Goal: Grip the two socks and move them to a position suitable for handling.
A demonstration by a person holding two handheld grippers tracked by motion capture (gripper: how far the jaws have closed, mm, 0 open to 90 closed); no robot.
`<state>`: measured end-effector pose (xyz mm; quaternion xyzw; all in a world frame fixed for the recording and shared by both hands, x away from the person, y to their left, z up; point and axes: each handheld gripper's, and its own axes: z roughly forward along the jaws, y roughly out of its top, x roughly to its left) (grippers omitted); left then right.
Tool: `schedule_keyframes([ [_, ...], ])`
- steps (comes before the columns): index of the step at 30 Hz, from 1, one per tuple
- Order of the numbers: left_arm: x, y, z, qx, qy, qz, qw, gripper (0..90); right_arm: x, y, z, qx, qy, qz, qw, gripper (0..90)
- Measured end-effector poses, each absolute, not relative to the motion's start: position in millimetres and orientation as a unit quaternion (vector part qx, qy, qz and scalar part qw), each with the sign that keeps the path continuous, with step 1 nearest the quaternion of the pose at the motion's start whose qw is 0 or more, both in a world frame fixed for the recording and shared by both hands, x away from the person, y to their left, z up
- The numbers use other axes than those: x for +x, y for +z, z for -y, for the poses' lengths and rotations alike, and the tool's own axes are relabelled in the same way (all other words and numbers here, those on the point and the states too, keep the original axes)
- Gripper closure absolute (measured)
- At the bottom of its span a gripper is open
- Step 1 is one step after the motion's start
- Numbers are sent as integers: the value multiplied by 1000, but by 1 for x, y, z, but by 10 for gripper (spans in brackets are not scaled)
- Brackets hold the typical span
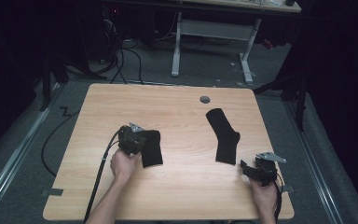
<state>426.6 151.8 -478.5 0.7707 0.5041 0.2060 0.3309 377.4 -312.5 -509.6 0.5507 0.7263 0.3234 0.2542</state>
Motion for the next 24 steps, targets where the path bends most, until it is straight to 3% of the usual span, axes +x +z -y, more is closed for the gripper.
schedule_keyframes([
  [24, 396, -428, -109, 793, 182, -399, 423, 865, 378, -510, 313, 549, 323, -727, 255, 339],
])
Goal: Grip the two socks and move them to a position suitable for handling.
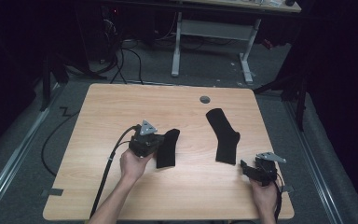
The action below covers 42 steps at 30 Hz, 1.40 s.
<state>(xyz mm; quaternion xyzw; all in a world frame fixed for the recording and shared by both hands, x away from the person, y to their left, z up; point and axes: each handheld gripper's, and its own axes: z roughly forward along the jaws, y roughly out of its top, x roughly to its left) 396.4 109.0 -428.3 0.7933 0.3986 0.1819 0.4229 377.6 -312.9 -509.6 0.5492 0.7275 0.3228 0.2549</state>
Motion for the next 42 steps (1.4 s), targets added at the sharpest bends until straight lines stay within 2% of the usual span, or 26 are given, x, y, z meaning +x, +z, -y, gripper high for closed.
schedule_keyframes([
  [7, 391, -427, -92, 807, 170, -361, 435, 857, 378, -510, 313, 549, 323, -727, 255, 338],
  [15, 395, -453, -78, 825, 149, -355, 414, 847, 378, -510, 312, 546, 325, -730, 253, 347],
  [17, 395, -460, -77, 827, 142, -355, 411, 840, 378, -509, 312, 543, 327, -731, 251, 385],
  [20, 395, -465, -77, 831, 135, -357, 404, 811, 377, -509, 312, 538, 332, -733, 252, 495],
  [25, 392, -471, -78, 832, 142, -368, 391, 690, 376, -508, 313, 525, 339, -742, 245, 641],
  [26, 392, -471, -78, 832, 142, -368, 391, 666, 376, -508, 313, 525, 339, -742, 245, 641],
  [27, 392, -471, -79, 832, 141, -370, 390, 641, 374, -506, 311, 521, 342, -745, 237, 721],
  [31, 390, -466, -86, 823, 147, -378, 399, 590, 368, -495, 303, 494, 376, -750, 230, 807],
  [36, 389, -464, -95, 813, 154, -396, 397, 561, 364, -479, 280, 454, 417, -758, 213, 827],
  [42, 395, -473, -103, 809, 166, -432, 361, 551, 366, -477, 239, 409, 438, -779, 184, 795],
])
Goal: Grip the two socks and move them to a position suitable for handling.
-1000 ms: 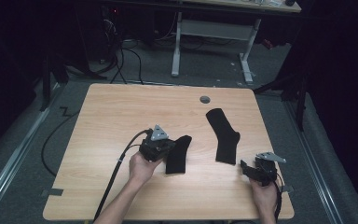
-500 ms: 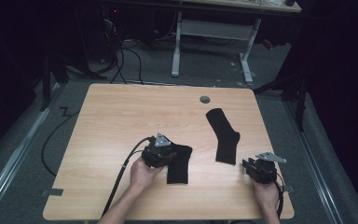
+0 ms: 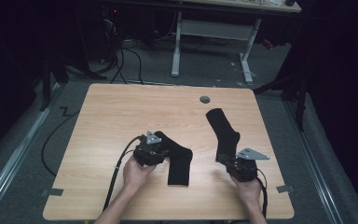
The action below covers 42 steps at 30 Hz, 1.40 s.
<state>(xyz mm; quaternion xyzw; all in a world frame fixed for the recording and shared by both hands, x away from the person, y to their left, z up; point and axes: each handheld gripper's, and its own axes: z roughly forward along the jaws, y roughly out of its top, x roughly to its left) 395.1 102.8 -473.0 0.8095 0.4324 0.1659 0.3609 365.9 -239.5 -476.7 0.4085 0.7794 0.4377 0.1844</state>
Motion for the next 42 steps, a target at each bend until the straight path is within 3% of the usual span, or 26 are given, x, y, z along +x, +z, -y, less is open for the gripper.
schedule_keyframes([
  [12, 407, -489, -104, 812, 168, -458, 320, 539, 376, -494, 147, 333, 421, -833, 135, 683],
  [16, 411, -492, -103, 813, 170, -460, 315, 607, 379, -503, 132, 333, 398, -844, 132, 659],
  [23, 420, -491, -104, 812, 179, -464, 304, 639, 374, -505, 128, 312, 372, -860, 159, 596],
  [42, 443, -495, -97, 794, 189, -478, 325, 590, 373, -508, 137, 328, 381, -851, 149, 519],
])
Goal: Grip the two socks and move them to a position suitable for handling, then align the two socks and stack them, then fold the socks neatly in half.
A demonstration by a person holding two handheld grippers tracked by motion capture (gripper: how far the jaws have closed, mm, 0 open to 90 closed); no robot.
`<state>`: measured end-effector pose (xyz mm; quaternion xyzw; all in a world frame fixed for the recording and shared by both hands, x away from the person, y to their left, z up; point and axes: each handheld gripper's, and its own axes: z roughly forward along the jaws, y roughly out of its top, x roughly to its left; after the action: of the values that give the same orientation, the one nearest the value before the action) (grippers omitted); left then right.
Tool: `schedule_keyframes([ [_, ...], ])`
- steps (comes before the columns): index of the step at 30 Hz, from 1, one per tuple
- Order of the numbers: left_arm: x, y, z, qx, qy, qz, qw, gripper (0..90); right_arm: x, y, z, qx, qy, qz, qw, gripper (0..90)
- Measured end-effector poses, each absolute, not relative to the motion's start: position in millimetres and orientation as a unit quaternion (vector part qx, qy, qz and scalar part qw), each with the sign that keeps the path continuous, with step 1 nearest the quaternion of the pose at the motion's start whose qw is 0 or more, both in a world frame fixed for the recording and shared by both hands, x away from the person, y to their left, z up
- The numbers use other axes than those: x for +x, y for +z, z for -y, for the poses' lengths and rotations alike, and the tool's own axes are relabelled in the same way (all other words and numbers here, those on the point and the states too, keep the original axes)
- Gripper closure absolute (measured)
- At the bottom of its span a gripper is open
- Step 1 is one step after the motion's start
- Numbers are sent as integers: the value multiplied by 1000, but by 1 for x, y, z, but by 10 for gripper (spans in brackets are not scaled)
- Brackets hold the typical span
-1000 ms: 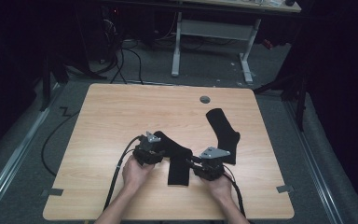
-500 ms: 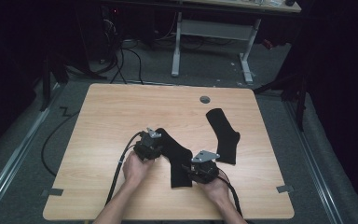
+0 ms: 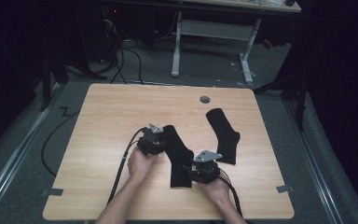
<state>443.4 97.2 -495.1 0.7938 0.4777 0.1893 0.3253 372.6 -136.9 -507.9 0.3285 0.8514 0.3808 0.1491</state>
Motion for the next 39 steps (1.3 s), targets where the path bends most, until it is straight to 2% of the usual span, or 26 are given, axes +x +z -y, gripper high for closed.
schedule_keyframes([
  [15, 441, -493, -99, 790, 194, -469, 345, 407, 375, -506, 139, 341, 380, -846, 156, 491],
  [39, 405, -482, -134, 771, 210, -468, 378, 399, 376, -498, 165, 370, 405, -819, 168, 498],
])
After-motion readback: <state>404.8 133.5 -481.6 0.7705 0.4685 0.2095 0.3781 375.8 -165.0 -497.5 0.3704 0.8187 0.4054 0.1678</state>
